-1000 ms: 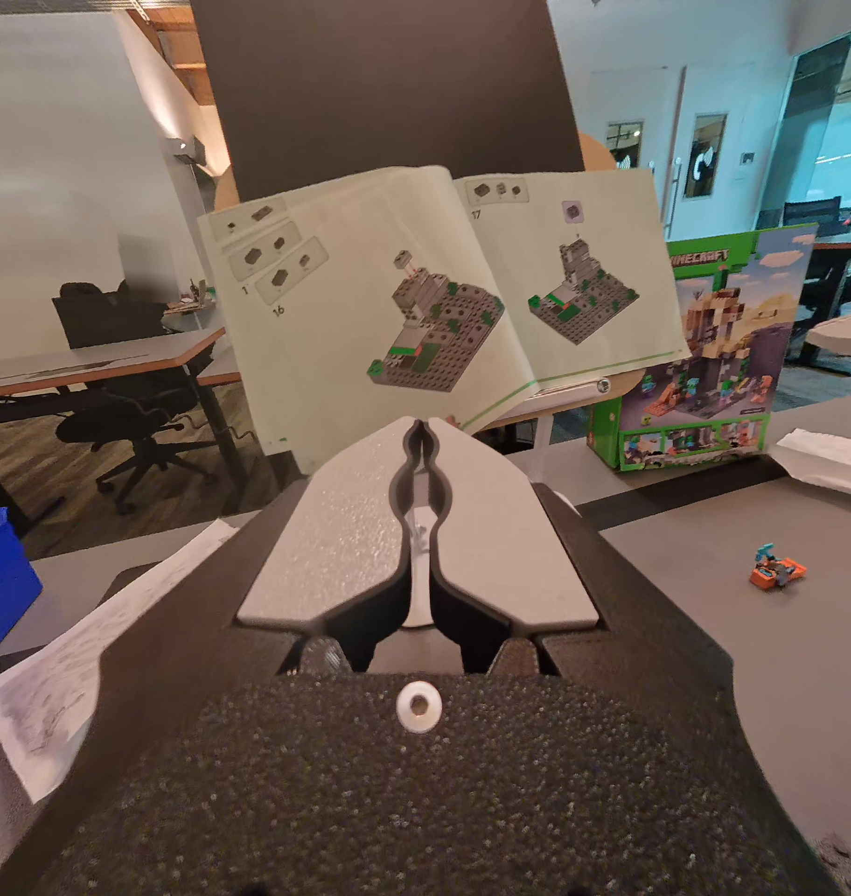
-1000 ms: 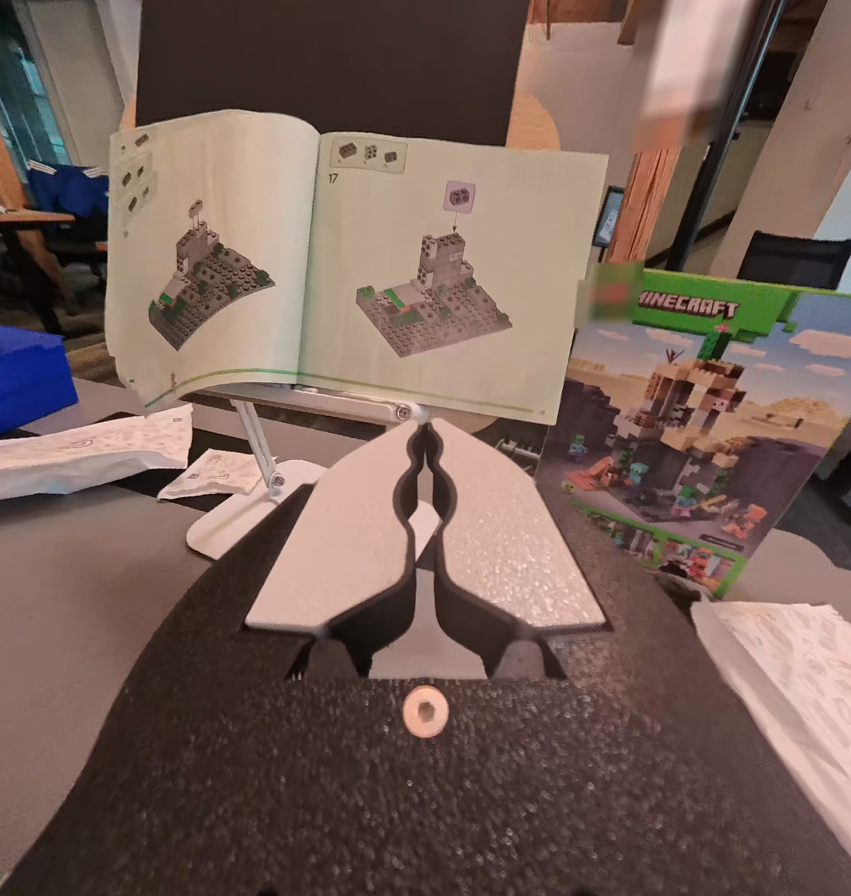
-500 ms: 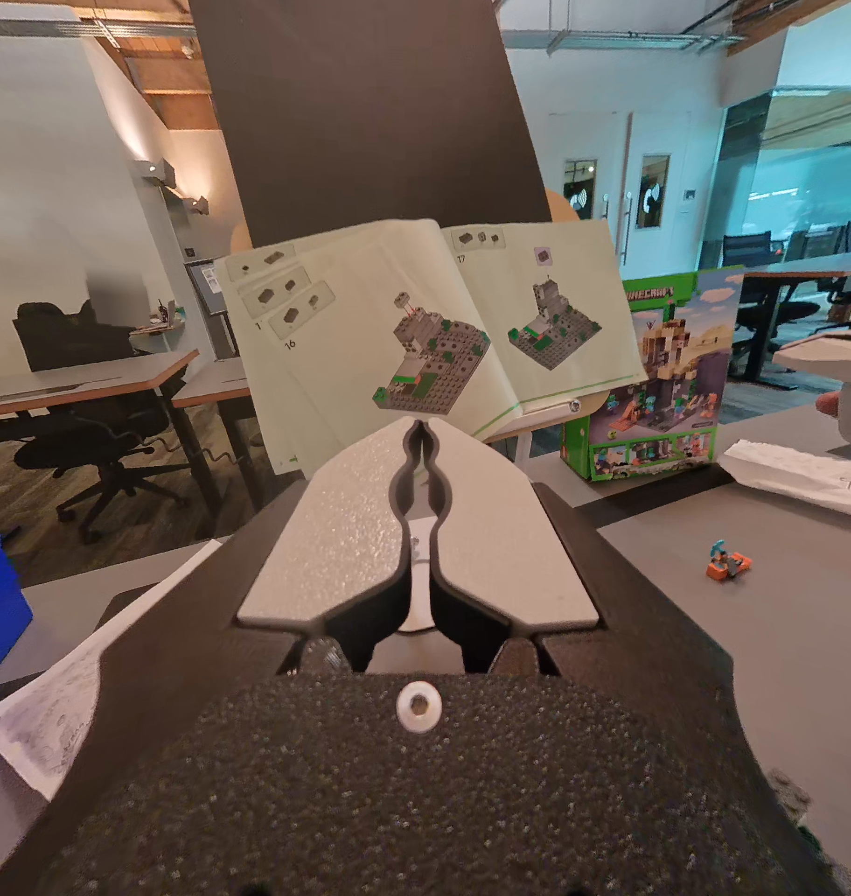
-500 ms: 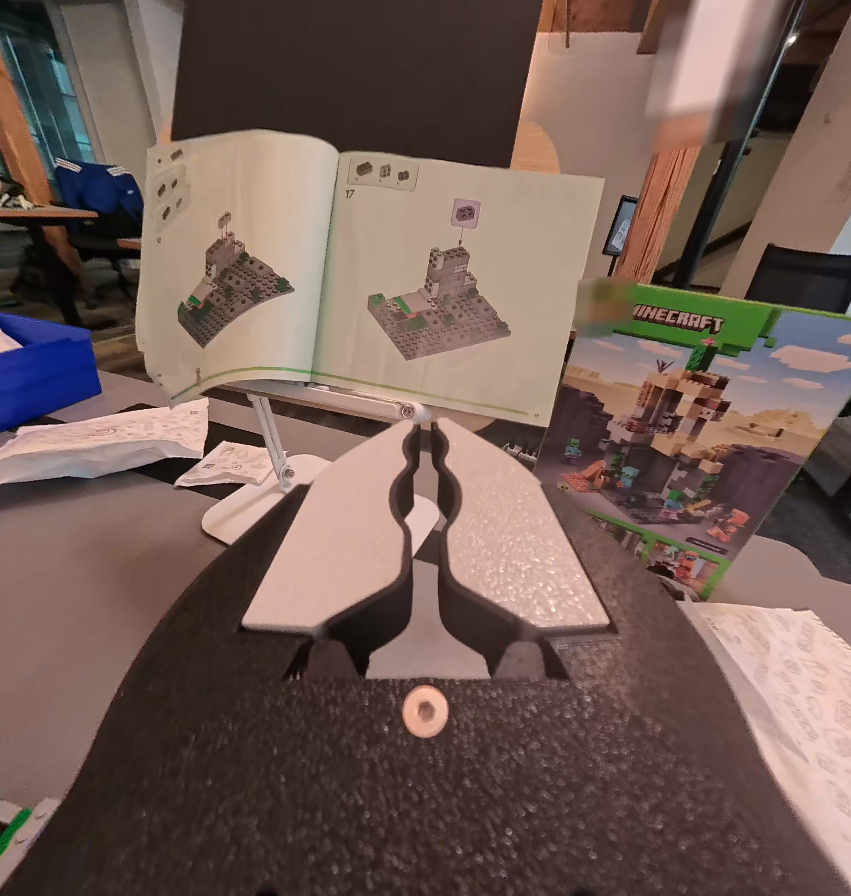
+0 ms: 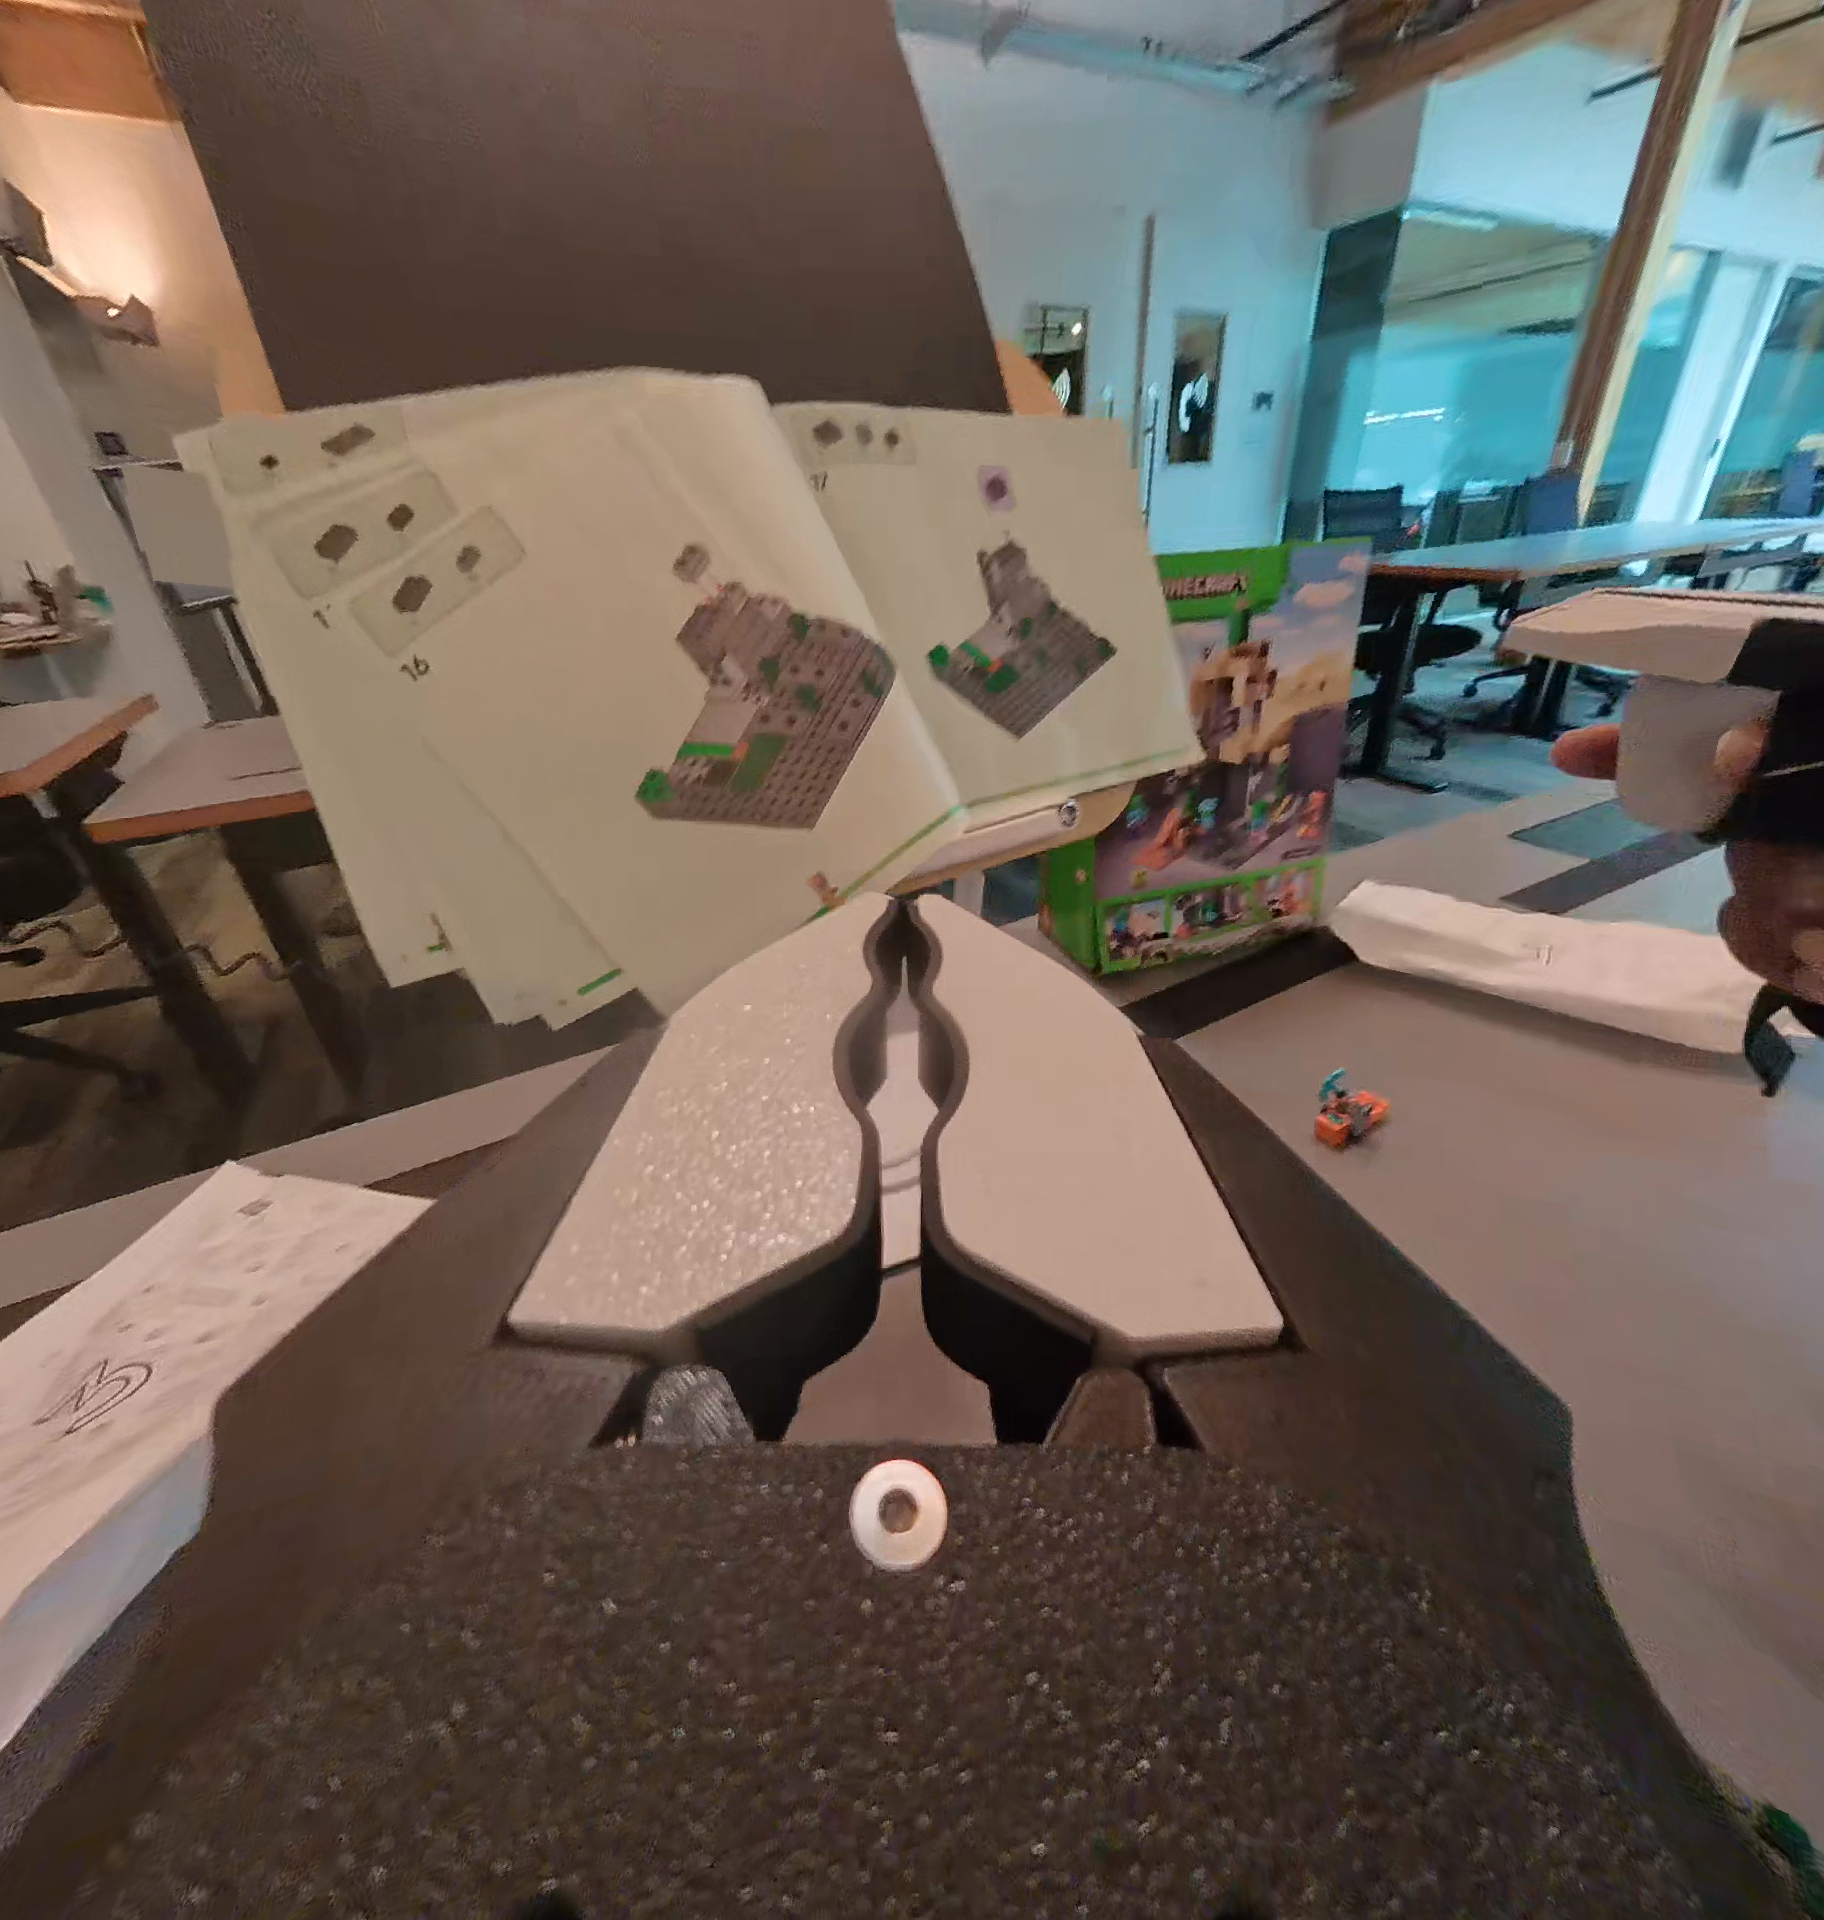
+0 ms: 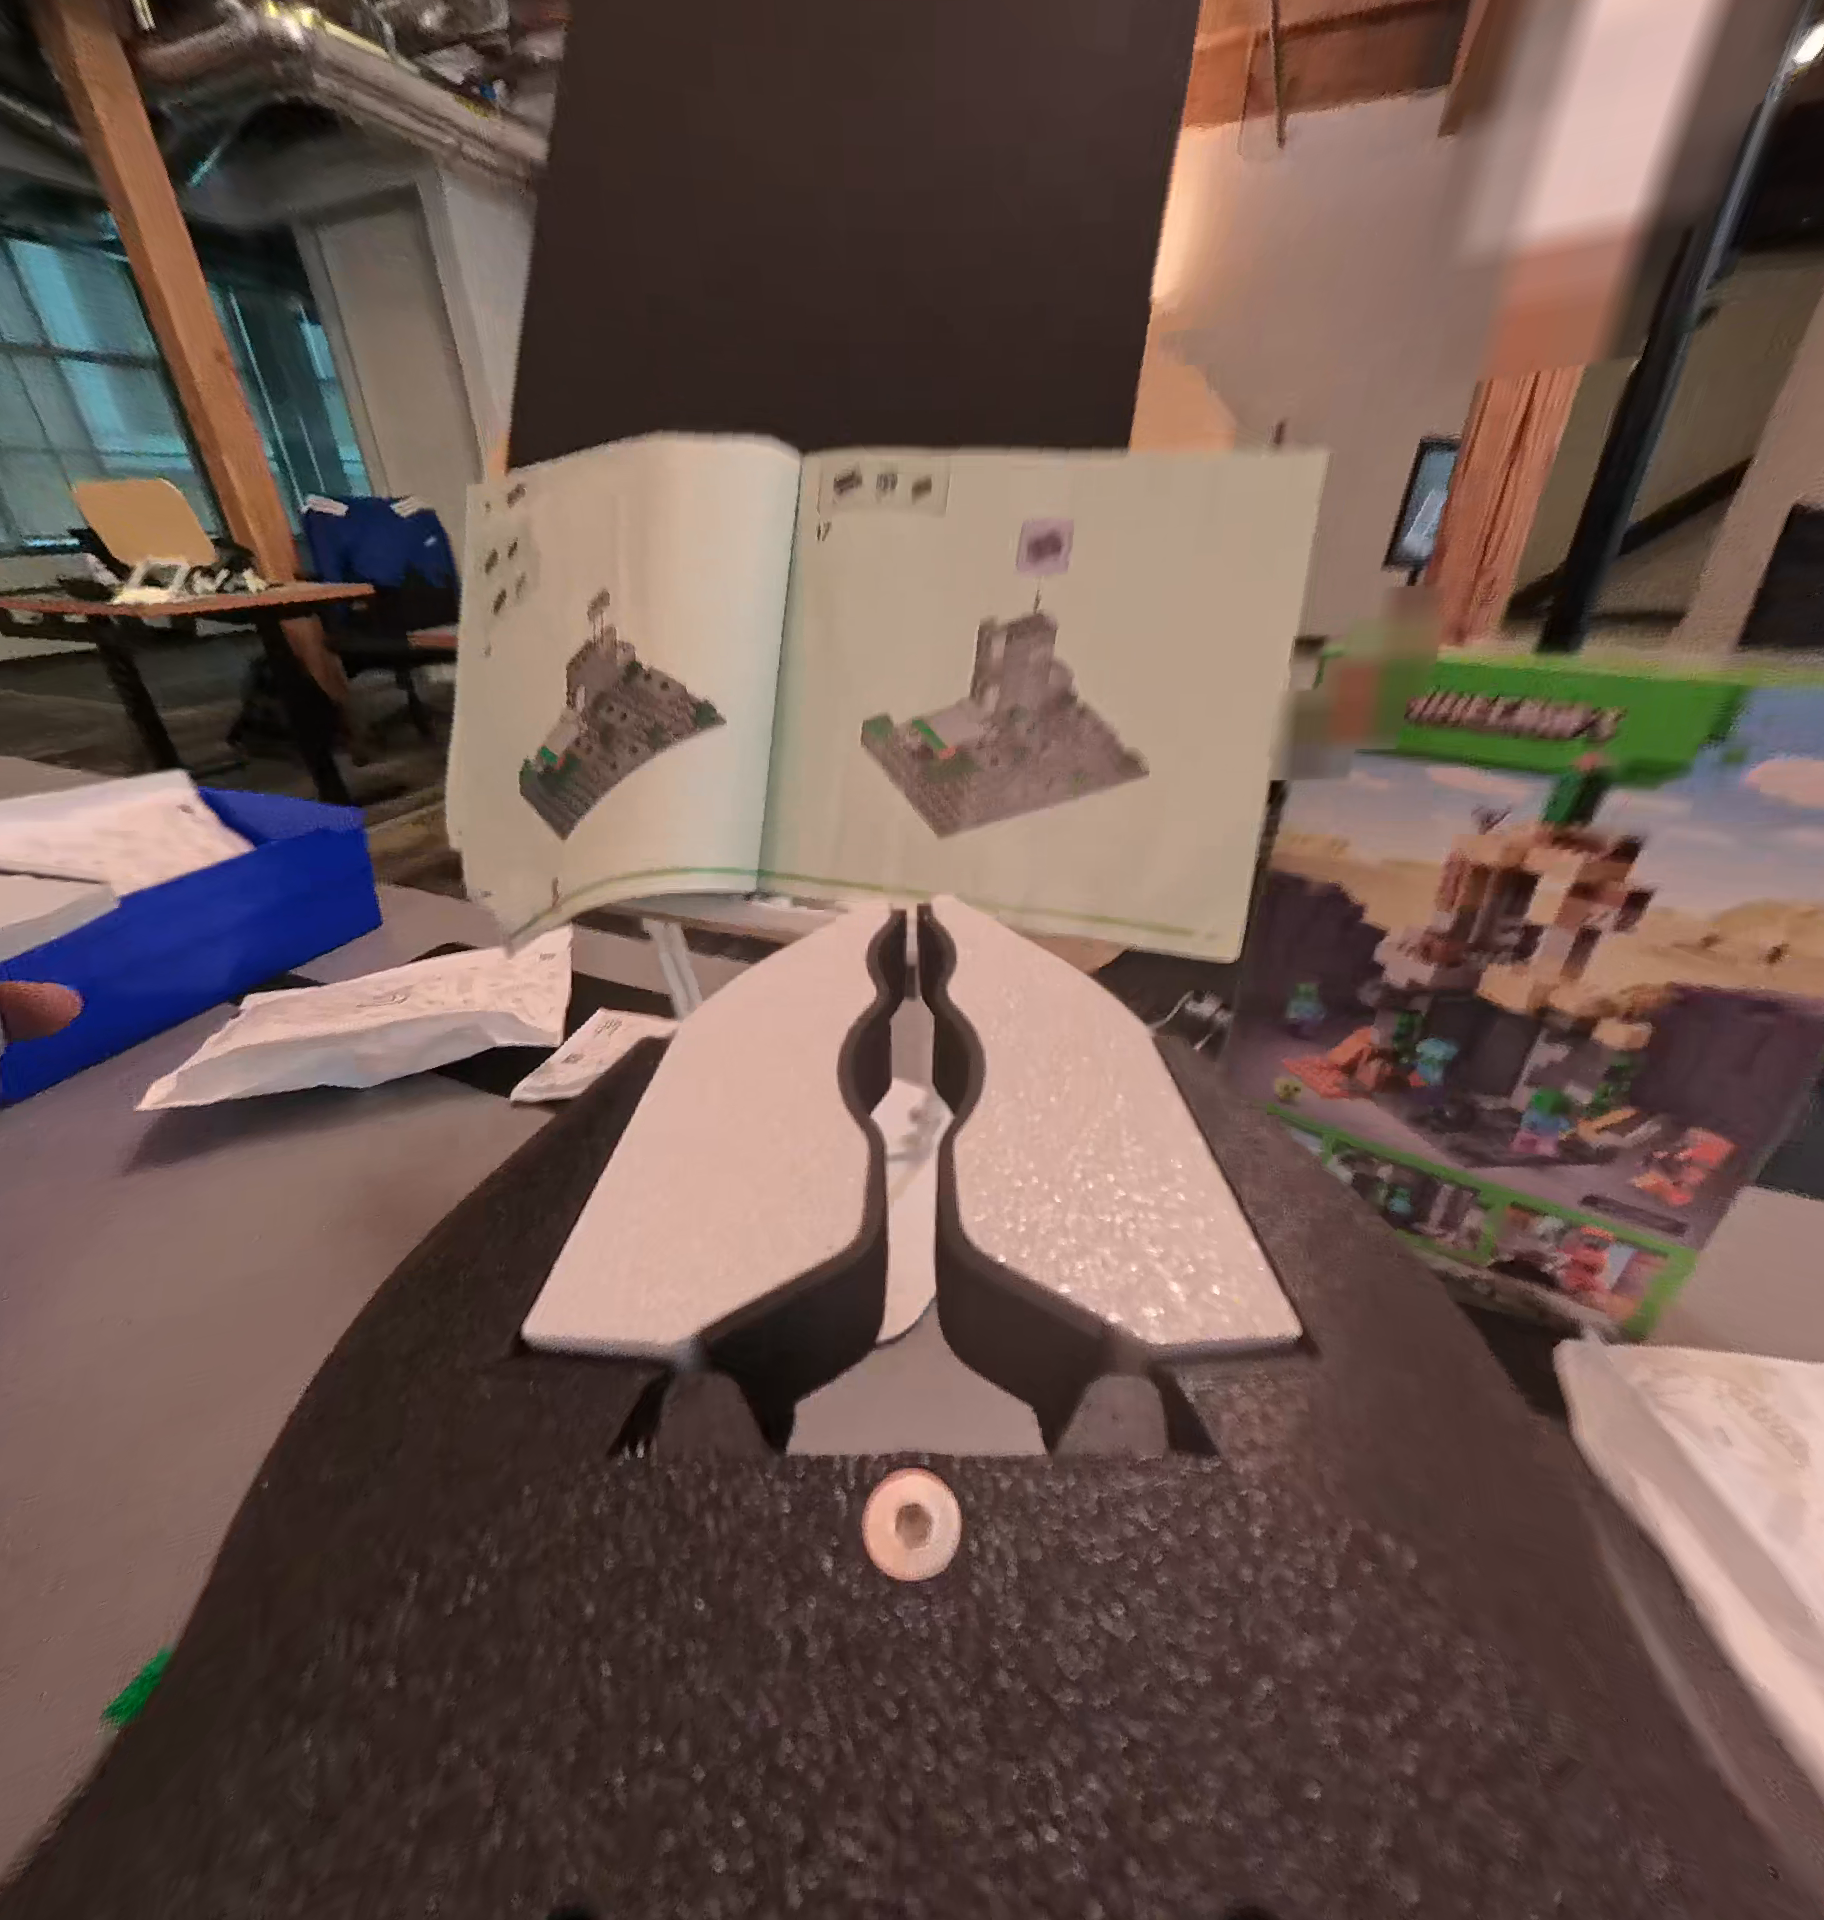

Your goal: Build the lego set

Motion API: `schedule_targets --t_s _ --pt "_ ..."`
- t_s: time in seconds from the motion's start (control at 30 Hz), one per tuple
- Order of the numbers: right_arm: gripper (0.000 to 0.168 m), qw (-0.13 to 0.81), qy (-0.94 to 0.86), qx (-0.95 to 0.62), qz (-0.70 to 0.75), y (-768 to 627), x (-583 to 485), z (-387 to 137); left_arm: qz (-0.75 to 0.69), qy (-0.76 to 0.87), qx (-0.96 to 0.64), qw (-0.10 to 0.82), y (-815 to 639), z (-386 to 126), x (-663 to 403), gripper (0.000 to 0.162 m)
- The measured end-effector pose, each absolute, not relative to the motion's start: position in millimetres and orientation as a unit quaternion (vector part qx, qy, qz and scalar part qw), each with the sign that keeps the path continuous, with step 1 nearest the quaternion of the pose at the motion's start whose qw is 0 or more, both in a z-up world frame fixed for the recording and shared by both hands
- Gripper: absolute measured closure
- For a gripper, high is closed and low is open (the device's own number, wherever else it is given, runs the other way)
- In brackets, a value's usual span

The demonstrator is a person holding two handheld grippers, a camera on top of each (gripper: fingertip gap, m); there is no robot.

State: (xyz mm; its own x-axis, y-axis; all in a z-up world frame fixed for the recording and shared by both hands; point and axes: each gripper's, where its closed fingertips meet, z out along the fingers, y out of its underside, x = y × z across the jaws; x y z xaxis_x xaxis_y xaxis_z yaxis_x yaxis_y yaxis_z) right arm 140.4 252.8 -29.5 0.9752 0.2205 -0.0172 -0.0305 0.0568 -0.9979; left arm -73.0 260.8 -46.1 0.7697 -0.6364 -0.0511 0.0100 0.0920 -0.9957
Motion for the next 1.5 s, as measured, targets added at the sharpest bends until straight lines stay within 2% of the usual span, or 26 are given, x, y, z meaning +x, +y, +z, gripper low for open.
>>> schedule_targets --t_s 0.17,0.57,0.93,1.17,1.3,1.5 --pt "0.165 0.750 -0.067 -0.653 0.073 241 165 -12 -0.222 0.254 -0.627 0.702 262 -44 -76 0.162" --pt "0.166 0.722 -0.050 -0.679 0.121 279 149 -85 -0.209 0.240 -0.661 0.680 285 -78 -86 0.162" --pt "0.163 0.727 -0.106 -0.670 0.109 263 126 -61 -0.179 0.233 -0.659 0.692 294 -81 -104 0.162" --pt "0.160 0.711 -0.186 -0.678 0.012 271 132 -64 -0.163 0.237 -0.640 0.712 292 -68 -105 0.162" --pt "0.153 0.690 -0.221 -0.686 -0.065 290 162 -62 -0.161 0.250 -0.630 0.717 291 -63 -104 0.162" --pt "0.140 0.628 -0.422 -0.589 -0.285 334 195 -59 -0.172 0.255 -0.641 0.703 297 -77 -96 0.162"
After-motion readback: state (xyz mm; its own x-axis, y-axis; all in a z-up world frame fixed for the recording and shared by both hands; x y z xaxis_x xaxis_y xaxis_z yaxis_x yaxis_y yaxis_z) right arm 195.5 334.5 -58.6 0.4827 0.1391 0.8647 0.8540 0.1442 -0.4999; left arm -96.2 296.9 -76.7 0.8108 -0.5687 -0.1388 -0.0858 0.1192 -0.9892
